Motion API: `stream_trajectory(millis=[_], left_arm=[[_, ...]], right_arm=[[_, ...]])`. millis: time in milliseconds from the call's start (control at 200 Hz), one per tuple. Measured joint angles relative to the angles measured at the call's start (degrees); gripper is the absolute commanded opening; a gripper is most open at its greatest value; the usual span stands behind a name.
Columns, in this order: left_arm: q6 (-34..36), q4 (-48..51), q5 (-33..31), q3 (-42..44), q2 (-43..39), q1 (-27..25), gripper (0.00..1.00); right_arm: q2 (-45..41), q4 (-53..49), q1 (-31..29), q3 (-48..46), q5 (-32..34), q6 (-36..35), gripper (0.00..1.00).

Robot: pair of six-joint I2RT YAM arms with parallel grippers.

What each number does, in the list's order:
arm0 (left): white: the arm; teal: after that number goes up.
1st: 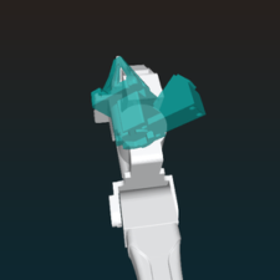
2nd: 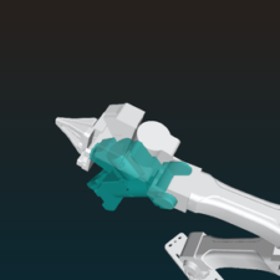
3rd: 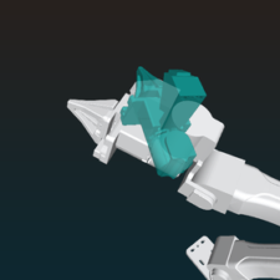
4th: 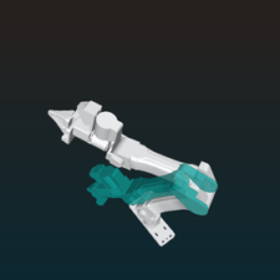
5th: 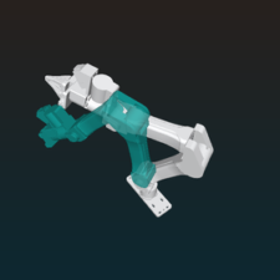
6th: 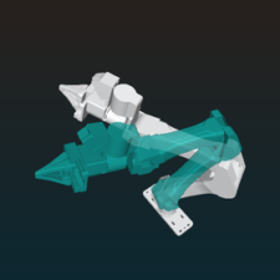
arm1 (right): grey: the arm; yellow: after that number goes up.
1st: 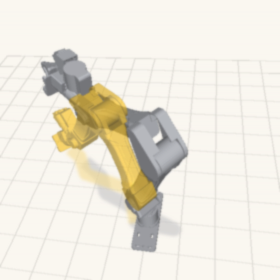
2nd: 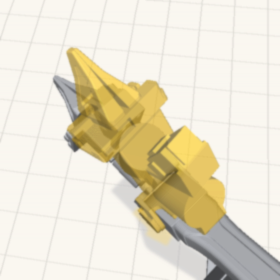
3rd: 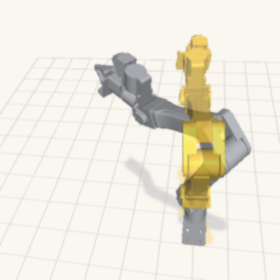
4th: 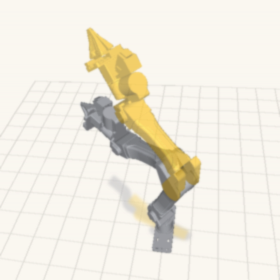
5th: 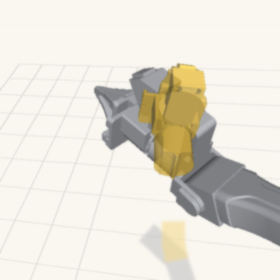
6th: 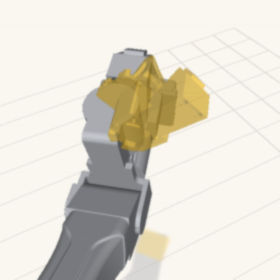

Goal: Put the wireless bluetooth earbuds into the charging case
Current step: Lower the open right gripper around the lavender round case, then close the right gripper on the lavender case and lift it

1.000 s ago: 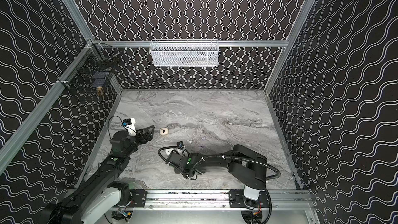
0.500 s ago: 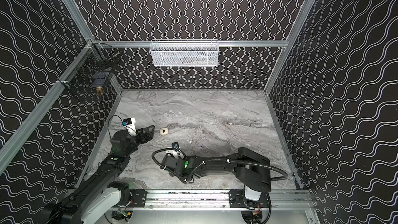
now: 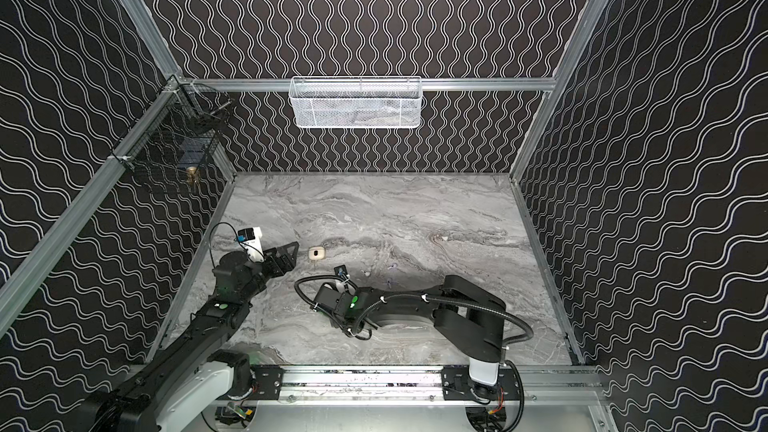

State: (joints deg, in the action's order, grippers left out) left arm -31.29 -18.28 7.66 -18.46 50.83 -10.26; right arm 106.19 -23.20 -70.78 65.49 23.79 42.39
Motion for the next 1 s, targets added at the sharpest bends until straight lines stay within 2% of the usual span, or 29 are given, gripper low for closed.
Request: stream_trajectory(millis=[561,821,996], left_arm=[[0.11,0.0,0.0,0.0,-0.35,-0.31,0.9],[0.11,0.0,0.0,0.0,-0.04,-0.35,0.9],[0.11,0.0,0.0,0.0,-0.07,-0.39,0.9]], right_arm=[[2.12,0.02,0.39,-0.04,-2.21,-0.9,0.55],[3.63,1.99,0.33,0.13,-0.87,-0.61,0.55],[4.07,3.13,0.37,0.13,-0.26,-0.61,0.62]])
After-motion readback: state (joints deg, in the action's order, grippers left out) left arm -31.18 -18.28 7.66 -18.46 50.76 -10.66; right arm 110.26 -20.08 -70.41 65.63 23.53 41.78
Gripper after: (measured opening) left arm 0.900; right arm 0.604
